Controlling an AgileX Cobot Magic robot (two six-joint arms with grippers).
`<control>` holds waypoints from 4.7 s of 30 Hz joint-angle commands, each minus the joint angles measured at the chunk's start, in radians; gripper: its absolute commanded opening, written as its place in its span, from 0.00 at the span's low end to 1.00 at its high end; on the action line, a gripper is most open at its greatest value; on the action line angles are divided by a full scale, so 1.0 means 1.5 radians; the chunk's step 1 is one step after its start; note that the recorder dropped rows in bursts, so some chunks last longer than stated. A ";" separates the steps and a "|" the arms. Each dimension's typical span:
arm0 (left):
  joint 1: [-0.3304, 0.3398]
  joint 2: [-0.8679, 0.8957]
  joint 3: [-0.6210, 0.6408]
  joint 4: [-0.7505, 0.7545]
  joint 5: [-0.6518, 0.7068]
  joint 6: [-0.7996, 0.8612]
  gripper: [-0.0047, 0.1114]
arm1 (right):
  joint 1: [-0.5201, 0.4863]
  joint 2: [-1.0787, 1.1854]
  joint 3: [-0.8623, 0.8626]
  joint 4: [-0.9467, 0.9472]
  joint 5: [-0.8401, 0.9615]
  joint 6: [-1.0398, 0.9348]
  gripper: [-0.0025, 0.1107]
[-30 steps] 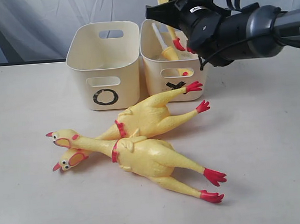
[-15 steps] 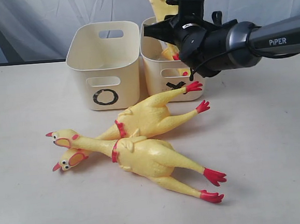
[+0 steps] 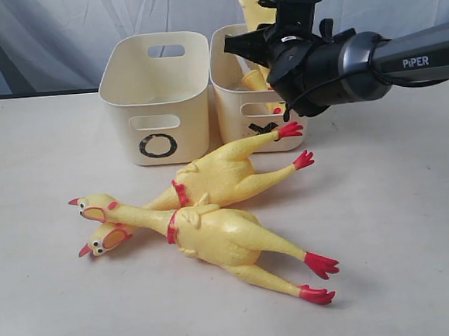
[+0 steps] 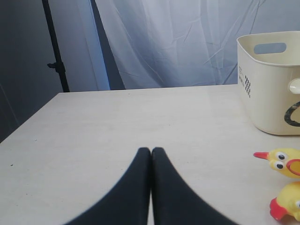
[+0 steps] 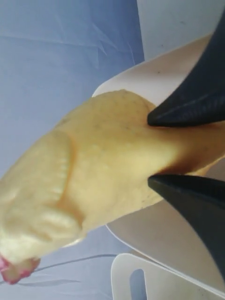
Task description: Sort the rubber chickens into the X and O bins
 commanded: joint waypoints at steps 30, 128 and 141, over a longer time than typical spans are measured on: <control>-0.003 -0.003 0.002 0.000 -0.005 0.000 0.04 | -0.004 -0.045 -0.007 -0.007 0.050 -0.048 0.48; -0.003 0.026 -0.158 -0.373 0.000 -0.056 0.04 | -0.069 -1.155 0.724 -0.135 0.783 0.021 0.01; -0.003 0.399 -0.385 -0.711 0.277 0.645 0.26 | -0.069 -1.155 0.724 -0.127 0.792 0.021 0.01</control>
